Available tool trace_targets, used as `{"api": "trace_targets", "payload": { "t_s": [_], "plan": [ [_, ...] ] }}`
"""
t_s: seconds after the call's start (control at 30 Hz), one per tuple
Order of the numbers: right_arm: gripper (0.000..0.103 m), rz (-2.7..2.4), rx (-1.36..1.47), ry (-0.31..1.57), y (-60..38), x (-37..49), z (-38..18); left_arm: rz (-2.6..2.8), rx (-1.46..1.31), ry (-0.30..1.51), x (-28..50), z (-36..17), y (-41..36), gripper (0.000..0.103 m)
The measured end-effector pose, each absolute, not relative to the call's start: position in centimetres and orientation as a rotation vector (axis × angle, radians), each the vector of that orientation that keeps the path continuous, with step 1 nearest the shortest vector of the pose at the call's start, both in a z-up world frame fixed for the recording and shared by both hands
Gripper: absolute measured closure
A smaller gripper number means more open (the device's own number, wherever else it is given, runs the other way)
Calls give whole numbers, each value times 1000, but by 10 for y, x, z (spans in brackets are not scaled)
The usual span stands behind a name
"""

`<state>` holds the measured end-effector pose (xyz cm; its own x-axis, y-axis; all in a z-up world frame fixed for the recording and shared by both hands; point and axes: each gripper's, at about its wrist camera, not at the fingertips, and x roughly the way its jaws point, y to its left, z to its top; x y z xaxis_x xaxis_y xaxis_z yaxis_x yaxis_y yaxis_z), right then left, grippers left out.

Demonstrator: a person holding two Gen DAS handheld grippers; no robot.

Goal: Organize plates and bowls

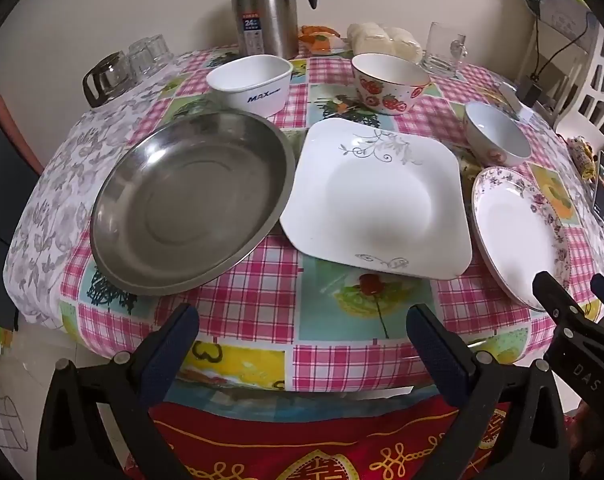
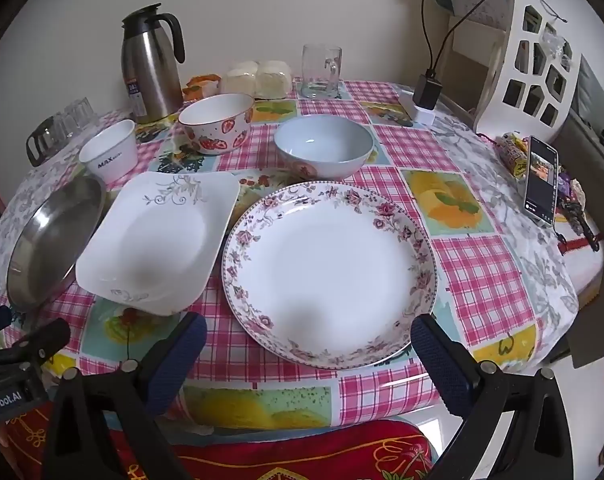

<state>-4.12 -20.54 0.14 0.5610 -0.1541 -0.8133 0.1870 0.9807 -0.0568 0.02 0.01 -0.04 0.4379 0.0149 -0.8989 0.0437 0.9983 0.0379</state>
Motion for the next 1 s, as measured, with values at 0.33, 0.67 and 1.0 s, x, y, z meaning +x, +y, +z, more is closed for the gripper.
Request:
{"api": "trace_targets", "payload": {
  "t_s": [0.33, 0.67, 1.0],
  "plan": [
    [0, -193, 25, 947, -204, -39, 3, -26, 44, 1112, 4, 2, 0, 0],
    [0, -187, 17, 937, -202, -39, 3, -25, 29, 1121, 3, -2, 3, 0],
    [0, -188, 16, 937, -201, -38, 3, -17, 26, 1133, 4, -3, 4, 0]
  ]
}}
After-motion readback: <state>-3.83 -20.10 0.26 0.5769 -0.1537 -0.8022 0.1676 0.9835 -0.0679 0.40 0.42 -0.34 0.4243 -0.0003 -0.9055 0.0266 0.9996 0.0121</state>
